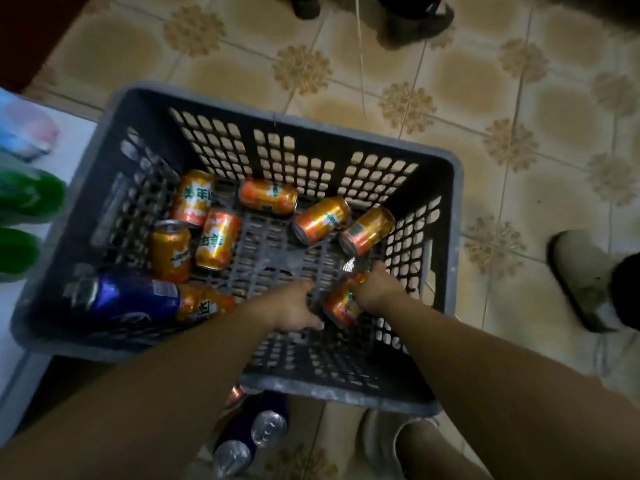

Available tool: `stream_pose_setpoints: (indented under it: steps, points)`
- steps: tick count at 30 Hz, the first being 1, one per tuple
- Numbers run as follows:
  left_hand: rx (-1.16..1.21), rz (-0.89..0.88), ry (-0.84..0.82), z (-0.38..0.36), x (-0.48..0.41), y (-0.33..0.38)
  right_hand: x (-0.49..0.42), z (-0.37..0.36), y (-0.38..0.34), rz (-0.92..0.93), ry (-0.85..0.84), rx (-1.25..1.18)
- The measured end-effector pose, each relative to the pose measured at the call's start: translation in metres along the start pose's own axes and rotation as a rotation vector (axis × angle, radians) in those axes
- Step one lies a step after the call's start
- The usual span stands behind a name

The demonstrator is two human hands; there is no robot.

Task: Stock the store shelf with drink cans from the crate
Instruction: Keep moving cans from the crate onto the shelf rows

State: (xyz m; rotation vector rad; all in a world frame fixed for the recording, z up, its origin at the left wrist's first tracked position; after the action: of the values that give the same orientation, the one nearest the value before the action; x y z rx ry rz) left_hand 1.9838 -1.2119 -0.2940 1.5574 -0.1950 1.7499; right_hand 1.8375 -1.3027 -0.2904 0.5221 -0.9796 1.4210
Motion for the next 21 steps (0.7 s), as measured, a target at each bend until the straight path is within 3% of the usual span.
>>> stream_pose_setpoints:
  steps: [6,9,13,21]
  points:
    - [0.024,0.04,-0.081,-0.006,-0.036,-0.019,-0.036,-0.039,0.007,-0.161,0.073,-0.182]
    - [0.125,0.058,-0.098,-0.005,-0.037,-0.025,-0.037,-0.042,0.003,-0.086,0.113,-0.151]
    - [0.275,0.019,-0.053,0.0,-0.014,-0.022,-0.012,-0.033,-0.022,0.072,0.133,-0.35]
    - [0.55,-0.154,0.319,0.037,0.123,0.005,0.112,0.03,-0.092,0.314,0.128,-0.613]
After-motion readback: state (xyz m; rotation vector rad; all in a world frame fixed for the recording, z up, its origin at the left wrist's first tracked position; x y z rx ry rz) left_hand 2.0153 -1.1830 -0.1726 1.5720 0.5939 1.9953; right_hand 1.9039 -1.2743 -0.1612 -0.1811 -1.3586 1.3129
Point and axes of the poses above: each hand's wrist, its own x-axis away from the middle knuckle, its own z-axis out of the back of the hand, y = z × x, the point moved 3 cm from there along -x, towards the middle knuckle, and after that the axes turned 4 degrees about z, right-handed, at the moved point
